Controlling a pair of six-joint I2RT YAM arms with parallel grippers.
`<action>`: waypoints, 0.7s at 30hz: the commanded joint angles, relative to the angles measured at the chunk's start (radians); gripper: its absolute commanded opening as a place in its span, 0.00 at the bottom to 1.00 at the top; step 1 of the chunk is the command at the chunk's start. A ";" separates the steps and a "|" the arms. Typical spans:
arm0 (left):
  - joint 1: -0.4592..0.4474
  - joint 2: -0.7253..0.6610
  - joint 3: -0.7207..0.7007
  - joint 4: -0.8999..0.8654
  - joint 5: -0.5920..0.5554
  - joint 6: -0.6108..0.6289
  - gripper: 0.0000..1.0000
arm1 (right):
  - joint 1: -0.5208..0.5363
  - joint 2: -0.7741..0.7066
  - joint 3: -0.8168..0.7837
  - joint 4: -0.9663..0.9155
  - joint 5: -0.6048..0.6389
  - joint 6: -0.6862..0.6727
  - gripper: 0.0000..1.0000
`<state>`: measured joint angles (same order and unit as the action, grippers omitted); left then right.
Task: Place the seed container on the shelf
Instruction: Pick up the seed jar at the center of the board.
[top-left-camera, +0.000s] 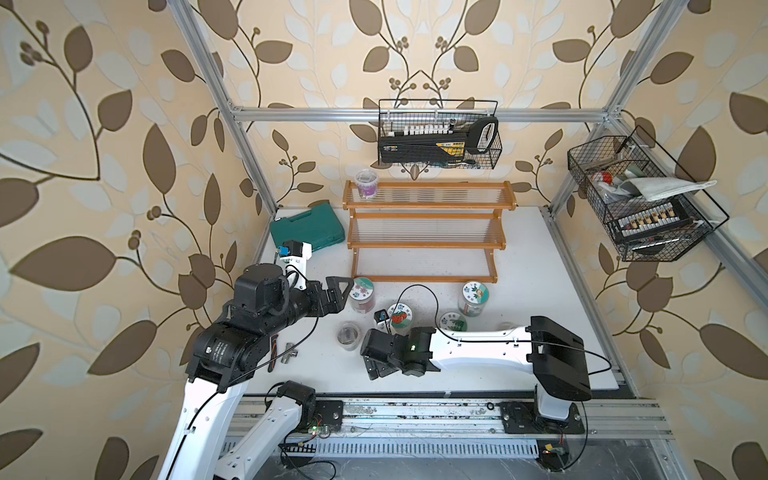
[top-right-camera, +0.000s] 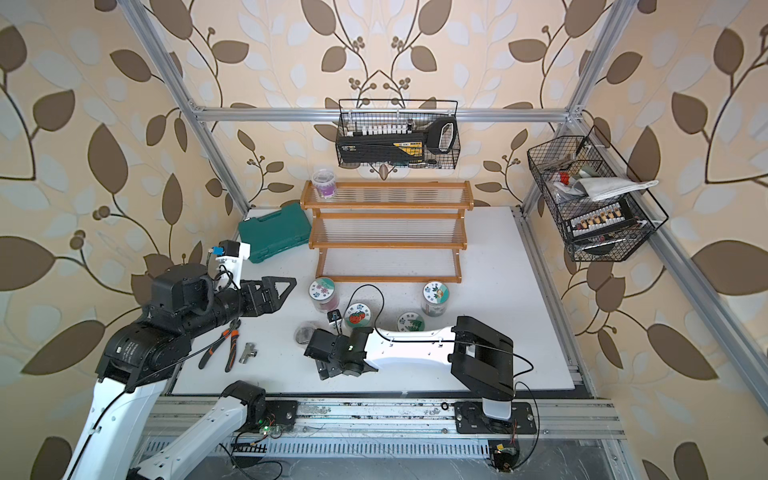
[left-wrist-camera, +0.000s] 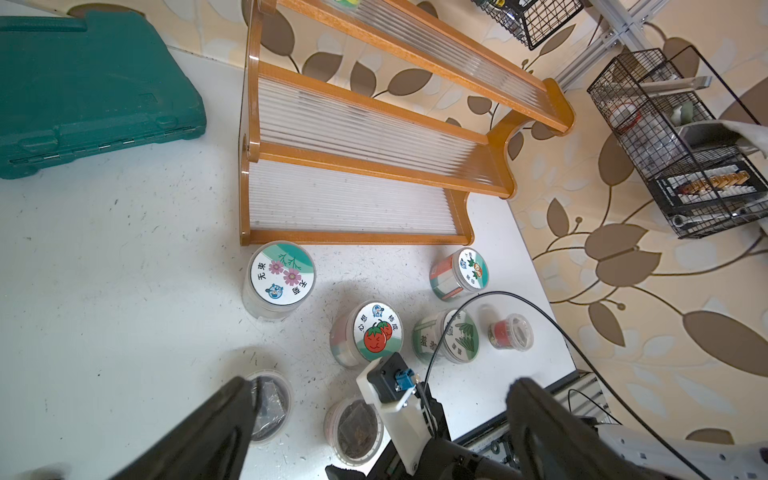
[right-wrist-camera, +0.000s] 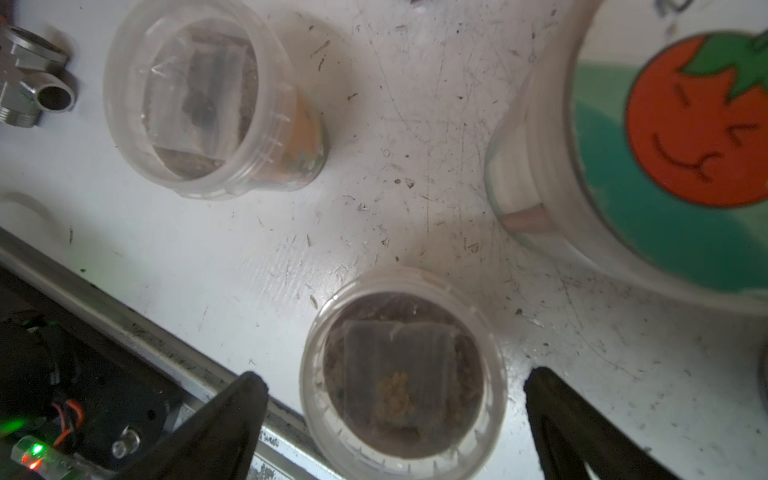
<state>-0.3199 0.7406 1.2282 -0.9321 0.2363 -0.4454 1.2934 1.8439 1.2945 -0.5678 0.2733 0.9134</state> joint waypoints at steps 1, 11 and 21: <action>0.008 -0.012 -0.003 0.036 -0.008 0.025 0.98 | -0.008 0.024 0.020 -0.020 0.000 0.009 0.98; 0.008 -0.011 -0.021 0.045 -0.005 0.025 0.98 | -0.013 0.048 0.031 -0.033 -0.024 0.000 0.88; 0.008 -0.003 -0.029 0.043 0.006 0.032 0.98 | -0.016 -0.013 0.035 -0.089 -0.022 -0.030 0.63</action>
<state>-0.3199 0.7338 1.2053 -0.9176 0.2371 -0.4423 1.2812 1.8709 1.3018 -0.6022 0.2466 0.8967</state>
